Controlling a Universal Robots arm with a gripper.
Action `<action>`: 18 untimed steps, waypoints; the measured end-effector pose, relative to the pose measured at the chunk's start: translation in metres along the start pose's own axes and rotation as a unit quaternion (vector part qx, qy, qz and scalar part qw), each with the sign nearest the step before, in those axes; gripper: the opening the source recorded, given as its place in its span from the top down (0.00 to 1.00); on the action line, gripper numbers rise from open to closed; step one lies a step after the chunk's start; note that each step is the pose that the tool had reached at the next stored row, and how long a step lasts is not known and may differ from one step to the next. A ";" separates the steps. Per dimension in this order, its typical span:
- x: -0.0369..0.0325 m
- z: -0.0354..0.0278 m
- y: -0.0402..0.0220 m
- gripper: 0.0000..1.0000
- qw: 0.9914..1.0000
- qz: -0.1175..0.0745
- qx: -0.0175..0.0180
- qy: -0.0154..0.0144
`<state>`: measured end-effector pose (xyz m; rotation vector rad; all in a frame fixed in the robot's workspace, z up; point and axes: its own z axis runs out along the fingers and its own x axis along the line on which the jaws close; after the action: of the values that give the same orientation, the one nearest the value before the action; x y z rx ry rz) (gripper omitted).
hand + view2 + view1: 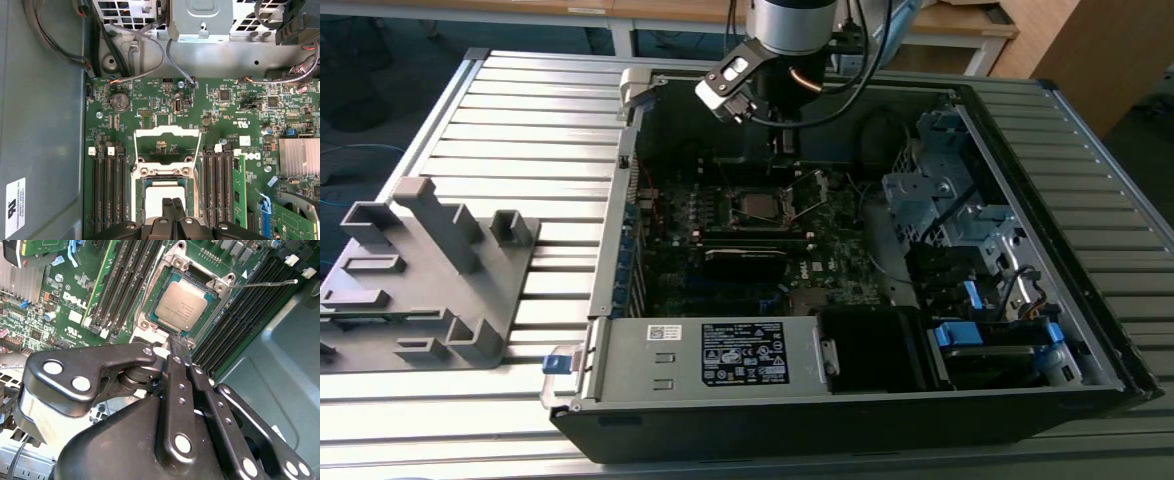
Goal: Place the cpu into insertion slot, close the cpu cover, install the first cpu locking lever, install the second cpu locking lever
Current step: 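Close the cpu cover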
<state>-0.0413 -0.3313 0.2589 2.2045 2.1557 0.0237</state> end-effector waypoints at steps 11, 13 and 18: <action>0.0003 0.0008 0.0131 0.90 1.000 0.000 0.000 0.000; 0.0004 0.0010 0.0169 0.90 1.000 0.000 0.000 0.000; 0.0007 0.0016 0.0282 0.90 1.000 0.000 0.000 0.000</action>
<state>-0.0130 -0.3313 0.2587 2.2045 2.1558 0.0237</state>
